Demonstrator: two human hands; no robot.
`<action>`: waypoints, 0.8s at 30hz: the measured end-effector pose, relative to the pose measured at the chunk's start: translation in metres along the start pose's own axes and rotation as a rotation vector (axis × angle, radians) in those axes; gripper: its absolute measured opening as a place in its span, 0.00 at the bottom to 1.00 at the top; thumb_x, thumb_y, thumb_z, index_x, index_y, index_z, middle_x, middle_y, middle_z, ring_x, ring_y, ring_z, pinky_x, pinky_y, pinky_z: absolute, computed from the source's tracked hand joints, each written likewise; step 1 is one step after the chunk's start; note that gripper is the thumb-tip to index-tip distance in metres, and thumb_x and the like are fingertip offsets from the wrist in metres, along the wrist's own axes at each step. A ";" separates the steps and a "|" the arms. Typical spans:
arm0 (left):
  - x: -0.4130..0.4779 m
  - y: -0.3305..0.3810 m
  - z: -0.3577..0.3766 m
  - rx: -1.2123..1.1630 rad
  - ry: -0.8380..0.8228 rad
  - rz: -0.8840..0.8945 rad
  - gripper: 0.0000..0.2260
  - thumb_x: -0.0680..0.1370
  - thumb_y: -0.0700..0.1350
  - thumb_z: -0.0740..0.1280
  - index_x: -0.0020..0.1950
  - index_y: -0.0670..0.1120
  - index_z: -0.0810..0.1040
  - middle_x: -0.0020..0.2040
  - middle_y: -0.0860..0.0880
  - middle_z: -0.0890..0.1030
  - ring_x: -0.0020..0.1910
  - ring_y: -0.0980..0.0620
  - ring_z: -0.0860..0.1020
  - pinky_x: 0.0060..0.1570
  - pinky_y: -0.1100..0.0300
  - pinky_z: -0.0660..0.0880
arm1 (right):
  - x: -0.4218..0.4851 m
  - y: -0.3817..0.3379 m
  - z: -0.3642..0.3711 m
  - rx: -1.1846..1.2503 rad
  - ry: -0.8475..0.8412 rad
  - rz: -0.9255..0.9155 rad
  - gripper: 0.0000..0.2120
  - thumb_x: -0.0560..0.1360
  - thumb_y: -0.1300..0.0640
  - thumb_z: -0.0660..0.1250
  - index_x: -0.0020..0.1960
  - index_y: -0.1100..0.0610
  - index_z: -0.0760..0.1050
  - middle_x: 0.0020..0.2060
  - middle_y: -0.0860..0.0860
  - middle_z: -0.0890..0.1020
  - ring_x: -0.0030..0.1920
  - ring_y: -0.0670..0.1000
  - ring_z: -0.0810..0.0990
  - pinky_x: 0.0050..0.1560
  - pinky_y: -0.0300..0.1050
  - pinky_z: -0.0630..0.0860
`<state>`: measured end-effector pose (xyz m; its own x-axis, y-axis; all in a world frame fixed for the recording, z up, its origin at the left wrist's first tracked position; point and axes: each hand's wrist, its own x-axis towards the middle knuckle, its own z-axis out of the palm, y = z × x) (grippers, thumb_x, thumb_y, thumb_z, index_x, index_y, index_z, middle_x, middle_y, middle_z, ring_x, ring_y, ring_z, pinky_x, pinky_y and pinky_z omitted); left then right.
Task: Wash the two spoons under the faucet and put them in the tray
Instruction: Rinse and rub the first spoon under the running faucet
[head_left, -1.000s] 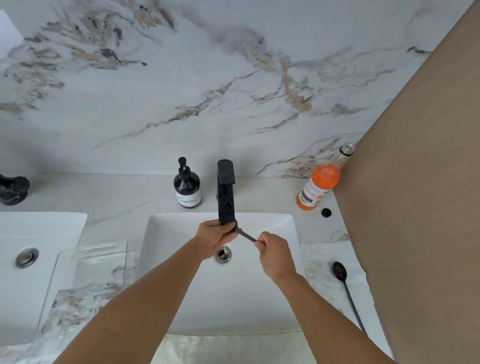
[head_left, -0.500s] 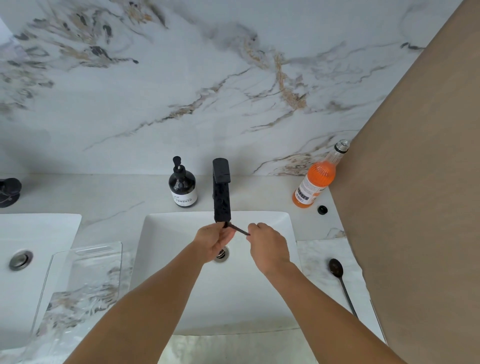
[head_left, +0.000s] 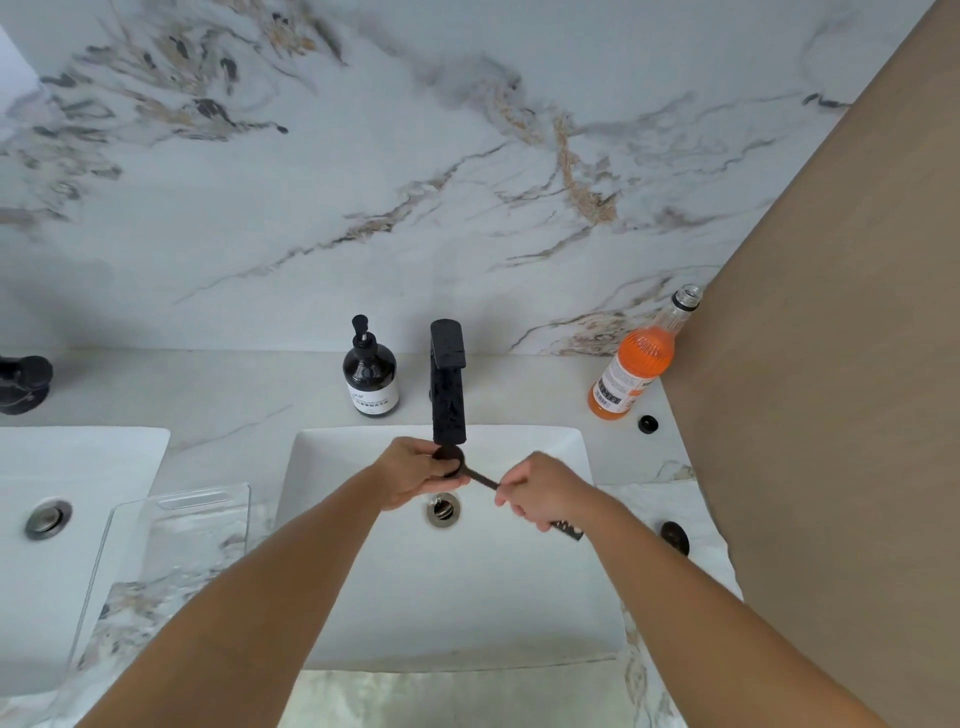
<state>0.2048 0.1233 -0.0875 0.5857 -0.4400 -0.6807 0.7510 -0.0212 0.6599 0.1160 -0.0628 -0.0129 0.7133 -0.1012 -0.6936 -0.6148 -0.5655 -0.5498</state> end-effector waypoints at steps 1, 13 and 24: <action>0.001 0.003 0.002 -0.048 0.009 0.021 0.05 0.76 0.27 0.67 0.48 0.30 0.81 0.44 0.35 0.85 0.41 0.43 0.86 0.40 0.61 0.83 | 0.003 -0.004 -0.007 -0.031 0.020 -0.019 0.12 0.76 0.61 0.62 0.38 0.53 0.81 0.31 0.54 0.76 0.26 0.53 0.69 0.26 0.39 0.69; 0.026 -0.031 0.027 -0.627 0.135 -0.079 0.08 0.82 0.34 0.60 0.58 0.33 0.75 0.51 0.38 0.82 0.33 0.49 0.86 0.39 0.59 0.83 | 0.001 -0.003 0.088 0.636 0.111 0.178 0.13 0.76 0.66 0.56 0.38 0.60 0.76 0.26 0.53 0.70 0.22 0.49 0.63 0.22 0.37 0.61; 0.031 0.003 0.030 -0.508 0.180 0.071 0.06 0.78 0.26 0.61 0.50 0.31 0.78 0.42 0.36 0.81 0.37 0.43 0.84 0.37 0.56 0.84 | 0.023 -0.005 0.015 0.292 0.067 0.081 0.14 0.77 0.64 0.57 0.38 0.59 0.79 0.27 0.53 0.70 0.22 0.49 0.62 0.22 0.38 0.61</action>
<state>0.2161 0.0829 -0.0977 0.6496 -0.2631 -0.7133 0.7346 0.4591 0.4996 0.1300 -0.0501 -0.0328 0.6725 -0.1957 -0.7138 -0.7345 -0.2953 -0.6110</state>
